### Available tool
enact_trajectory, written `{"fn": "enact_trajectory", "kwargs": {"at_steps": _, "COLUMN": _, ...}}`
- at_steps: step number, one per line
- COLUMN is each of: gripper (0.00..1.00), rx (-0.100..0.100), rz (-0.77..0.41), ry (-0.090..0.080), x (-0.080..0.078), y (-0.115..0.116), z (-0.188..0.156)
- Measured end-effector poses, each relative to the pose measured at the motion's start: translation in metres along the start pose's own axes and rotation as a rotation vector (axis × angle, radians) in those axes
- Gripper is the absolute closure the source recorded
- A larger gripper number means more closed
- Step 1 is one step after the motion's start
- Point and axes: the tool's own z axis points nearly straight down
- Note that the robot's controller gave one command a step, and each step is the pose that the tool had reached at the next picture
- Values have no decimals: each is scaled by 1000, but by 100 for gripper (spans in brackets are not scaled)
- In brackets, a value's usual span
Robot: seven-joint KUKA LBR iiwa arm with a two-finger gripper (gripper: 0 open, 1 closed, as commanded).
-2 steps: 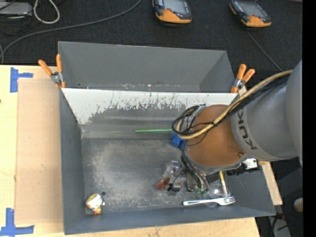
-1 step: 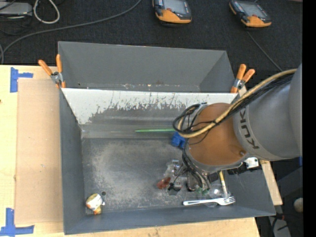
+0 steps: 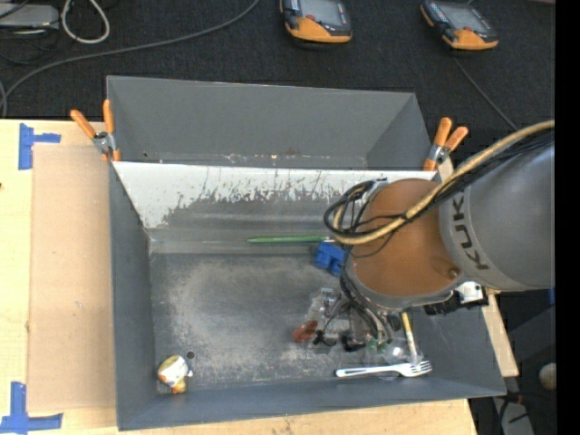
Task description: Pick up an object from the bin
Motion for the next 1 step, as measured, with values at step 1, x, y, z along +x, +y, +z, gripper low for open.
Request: {"fn": "enact_trajectory", "kwargs": {"at_steps": 1, "gripper": 100, "rx": 1, "rz": -1, "ry": 5, "x": 1, "y": 0, "z": -38}}
